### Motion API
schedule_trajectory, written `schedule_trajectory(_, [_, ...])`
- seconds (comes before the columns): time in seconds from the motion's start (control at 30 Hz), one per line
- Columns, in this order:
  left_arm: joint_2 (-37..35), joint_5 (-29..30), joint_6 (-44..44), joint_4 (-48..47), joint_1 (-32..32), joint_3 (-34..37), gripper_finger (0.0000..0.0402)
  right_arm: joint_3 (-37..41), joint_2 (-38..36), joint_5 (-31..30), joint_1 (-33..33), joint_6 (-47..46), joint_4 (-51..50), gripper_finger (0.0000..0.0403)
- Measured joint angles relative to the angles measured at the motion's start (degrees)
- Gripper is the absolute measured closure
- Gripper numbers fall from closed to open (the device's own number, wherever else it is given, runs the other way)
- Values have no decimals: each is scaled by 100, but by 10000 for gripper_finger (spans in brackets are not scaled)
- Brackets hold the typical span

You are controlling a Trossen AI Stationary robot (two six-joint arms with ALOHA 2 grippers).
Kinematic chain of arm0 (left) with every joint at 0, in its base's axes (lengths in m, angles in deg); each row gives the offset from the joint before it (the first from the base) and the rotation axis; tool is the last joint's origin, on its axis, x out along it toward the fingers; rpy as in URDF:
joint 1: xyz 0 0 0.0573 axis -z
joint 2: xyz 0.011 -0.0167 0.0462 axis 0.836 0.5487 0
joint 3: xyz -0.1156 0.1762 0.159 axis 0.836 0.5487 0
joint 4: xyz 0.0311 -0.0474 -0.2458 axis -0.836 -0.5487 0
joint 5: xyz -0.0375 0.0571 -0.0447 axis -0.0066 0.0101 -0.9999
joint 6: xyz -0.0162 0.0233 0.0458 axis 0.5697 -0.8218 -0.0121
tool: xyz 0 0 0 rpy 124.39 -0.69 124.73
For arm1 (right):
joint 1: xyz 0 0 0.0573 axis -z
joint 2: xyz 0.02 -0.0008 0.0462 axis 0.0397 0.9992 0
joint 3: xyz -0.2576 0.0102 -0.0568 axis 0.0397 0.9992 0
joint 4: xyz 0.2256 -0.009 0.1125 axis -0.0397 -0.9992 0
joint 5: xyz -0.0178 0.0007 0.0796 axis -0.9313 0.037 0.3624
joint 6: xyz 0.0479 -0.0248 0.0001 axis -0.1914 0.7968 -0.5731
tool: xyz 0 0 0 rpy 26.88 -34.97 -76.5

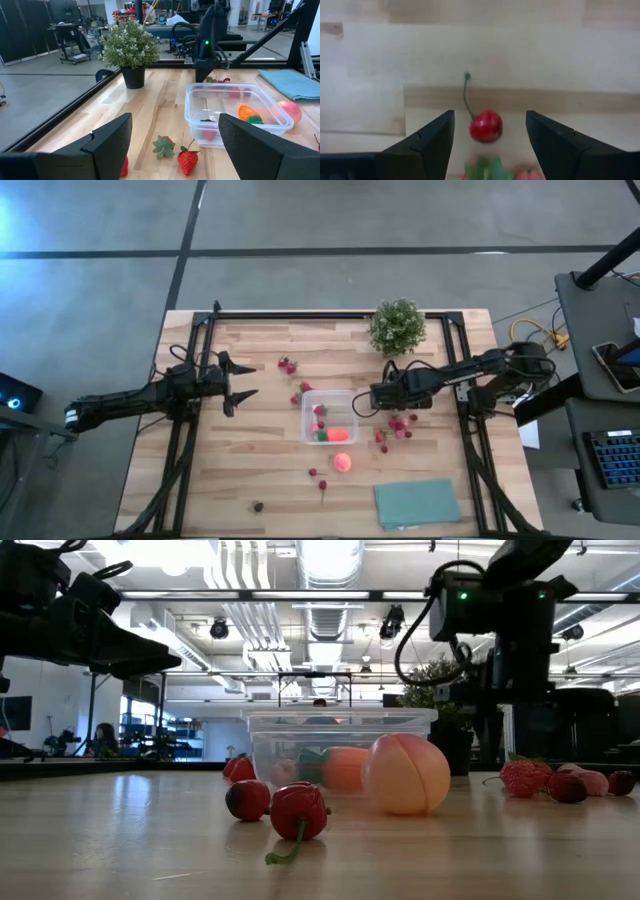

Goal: Pick and placing Produce into tupperware
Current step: Put the cherry into the transparent bin

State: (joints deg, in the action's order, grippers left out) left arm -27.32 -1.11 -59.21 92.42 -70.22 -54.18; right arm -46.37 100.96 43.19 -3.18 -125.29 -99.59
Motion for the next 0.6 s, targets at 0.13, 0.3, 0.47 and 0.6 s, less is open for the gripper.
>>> schedule_trajectory(0.13, [-1, -2, 0, -2, 1, -1, 119, -80, 278, 73, 208, 301, 85, 175])
schedule_trajectory(0.3, [0, 0, 0, 0, 0, -2, 119, -166, 553, 376, 283, 451, 79, 178])
schedule_trajectory(0.47, [1, -1, 0, 3, 1, 0, 119, -281, 595, 300, 167, 345, 6, 176])
schedule_trajectory(0.6, [0, 0, 0, 1, 2, 0, 119, -276, 523, 372, 162, 311, 35, 185])
